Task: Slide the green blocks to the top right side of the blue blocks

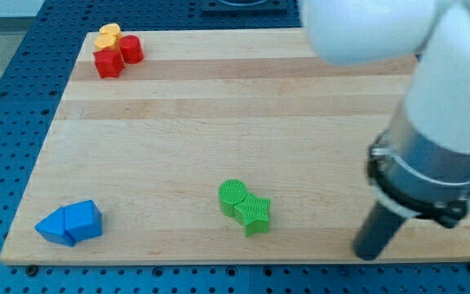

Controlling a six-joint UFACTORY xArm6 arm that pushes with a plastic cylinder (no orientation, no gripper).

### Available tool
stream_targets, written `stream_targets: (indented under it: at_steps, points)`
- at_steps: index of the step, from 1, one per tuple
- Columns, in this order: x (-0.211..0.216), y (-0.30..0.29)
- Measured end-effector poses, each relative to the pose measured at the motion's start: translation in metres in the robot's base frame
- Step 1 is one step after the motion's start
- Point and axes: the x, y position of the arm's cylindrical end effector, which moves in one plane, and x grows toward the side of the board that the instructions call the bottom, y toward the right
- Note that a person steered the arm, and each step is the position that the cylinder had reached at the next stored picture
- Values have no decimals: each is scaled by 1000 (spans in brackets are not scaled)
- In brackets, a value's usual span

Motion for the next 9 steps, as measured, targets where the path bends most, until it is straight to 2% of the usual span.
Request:
stream_targets:
  at_steps: [4, 9]
  points:
    - [-5, -82]
    - [-62, -146]
